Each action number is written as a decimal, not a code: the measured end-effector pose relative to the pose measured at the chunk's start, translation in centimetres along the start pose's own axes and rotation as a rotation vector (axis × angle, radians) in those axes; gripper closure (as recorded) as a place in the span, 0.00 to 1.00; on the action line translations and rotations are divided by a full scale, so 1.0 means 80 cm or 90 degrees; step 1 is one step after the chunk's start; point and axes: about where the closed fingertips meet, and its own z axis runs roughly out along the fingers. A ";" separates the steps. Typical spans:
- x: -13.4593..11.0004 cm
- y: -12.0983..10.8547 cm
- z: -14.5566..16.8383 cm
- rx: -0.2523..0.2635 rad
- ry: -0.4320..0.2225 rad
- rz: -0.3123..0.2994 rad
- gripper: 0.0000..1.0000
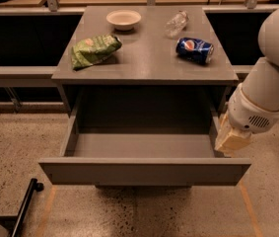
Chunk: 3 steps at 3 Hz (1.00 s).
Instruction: Close top drawer
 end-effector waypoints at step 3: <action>0.086 -0.011 0.134 -0.116 0.044 0.079 1.00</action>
Offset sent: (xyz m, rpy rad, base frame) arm -0.0147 -0.0537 -0.1367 -0.0046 0.2616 -0.1210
